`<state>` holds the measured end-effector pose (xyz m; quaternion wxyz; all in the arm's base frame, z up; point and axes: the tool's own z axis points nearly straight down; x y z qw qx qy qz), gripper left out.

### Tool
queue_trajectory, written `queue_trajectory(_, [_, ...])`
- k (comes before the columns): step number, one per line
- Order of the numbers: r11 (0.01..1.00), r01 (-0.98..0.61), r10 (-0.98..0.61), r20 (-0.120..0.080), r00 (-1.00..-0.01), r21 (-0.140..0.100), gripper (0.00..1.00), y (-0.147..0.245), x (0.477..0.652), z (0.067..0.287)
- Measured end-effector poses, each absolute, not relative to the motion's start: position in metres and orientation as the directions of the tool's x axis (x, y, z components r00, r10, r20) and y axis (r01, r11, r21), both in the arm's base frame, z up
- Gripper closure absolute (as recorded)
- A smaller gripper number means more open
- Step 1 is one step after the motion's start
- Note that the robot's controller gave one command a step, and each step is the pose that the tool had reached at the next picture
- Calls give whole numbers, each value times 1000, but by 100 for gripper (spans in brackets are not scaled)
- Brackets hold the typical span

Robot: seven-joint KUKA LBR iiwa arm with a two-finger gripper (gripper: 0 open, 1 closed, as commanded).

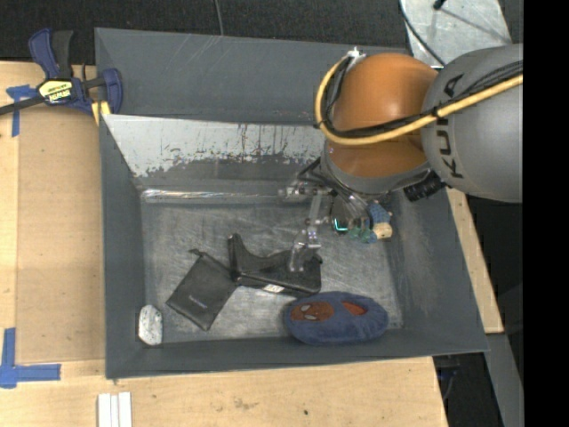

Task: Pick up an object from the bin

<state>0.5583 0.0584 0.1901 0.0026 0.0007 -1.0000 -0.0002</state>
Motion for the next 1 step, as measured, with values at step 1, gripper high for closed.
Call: queue_trajectory(1, [909, -417, -417, -6, -909, 2, 0, 53, 579, 115])
